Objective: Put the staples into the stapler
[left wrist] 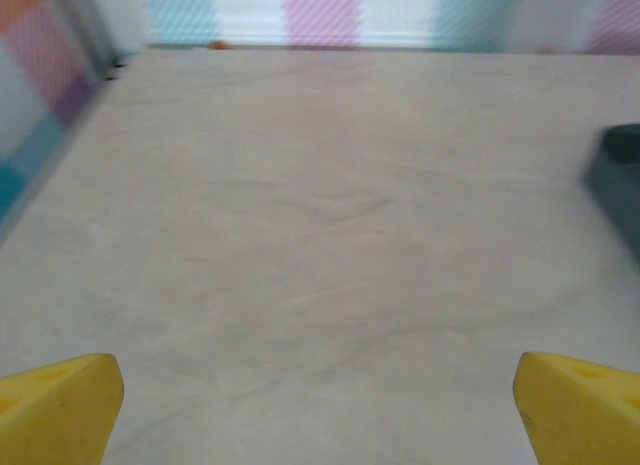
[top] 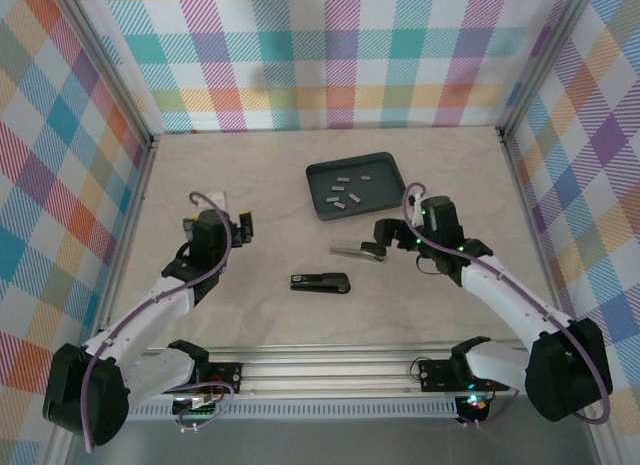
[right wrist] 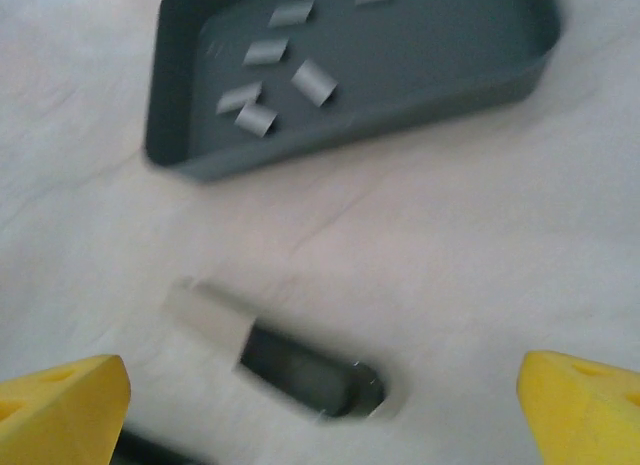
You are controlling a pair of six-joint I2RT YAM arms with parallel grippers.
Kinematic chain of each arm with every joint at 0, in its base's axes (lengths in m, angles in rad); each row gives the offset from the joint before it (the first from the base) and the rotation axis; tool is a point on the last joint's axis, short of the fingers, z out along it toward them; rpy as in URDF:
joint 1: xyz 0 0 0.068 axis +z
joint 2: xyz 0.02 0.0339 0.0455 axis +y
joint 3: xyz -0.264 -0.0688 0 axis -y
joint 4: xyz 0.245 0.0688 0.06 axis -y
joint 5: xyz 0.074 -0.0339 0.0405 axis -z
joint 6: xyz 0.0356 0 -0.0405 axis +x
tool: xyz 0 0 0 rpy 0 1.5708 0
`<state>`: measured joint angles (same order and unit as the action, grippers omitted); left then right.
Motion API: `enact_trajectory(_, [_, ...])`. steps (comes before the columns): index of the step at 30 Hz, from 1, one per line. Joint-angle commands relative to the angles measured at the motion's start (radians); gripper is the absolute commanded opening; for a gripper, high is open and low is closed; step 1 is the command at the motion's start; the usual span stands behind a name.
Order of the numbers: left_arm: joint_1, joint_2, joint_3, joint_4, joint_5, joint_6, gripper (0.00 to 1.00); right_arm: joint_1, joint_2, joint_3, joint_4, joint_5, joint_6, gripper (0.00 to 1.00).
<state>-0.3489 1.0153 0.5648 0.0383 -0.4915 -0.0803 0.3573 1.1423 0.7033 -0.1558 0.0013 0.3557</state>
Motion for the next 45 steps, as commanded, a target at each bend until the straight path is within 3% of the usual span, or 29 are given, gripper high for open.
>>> enact_trajectory(1, [0.069, -0.039, -0.103, 0.180, -0.073, 0.037, 1.00, -0.073, 0.023, -0.071, 0.207, 0.126, -0.155, 0.99])
enact_trajectory(5, [0.151, -0.004, -0.191, 0.332, 0.006, 0.066, 1.00, -0.148, 0.061, -0.147, 0.391, 0.184, -0.225, 0.99])
enact_trajectory(10, [0.205, 0.213, -0.179, 0.511, 0.113, 0.065, 1.00, -0.188, 0.063, -0.206, 0.509, 0.232, -0.304, 0.99])
enact_trajectory(16, [0.220, 0.530, -0.138, 0.756, 0.175, 0.090, 1.00, -0.231, 0.155, -0.326, 0.795, 0.164, -0.349, 0.99])
enact_trajectory(18, [0.258, 0.550, -0.186, 0.855, 0.201, 0.058, 1.00, -0.232, 0.202, -0.331, 0.875, 0.157, -0.375, 0.99])
enact_trajectory(25, [0.264, 0.543, -0.165, 0.801, 0.224, 0.058, 1.00, -0.284, 0.409, -0.375, 1.176, 0.081, -0.397, 0.99])
enact_trajectory(29, [0.263, 0.540, -0.167, 0.799, 0.225, 0.058, 1.00, -0.354, 0.395, -0.283, 0.971, -0.030, -0.350, 0.99])
enact_trajectory(45, [0.255, 0.542, -0.161, 0.793, 0.215, 0.066, 1.00, -0.361, 0.395, -0.286, 0.973, -0.047, -0.344, 0.99])
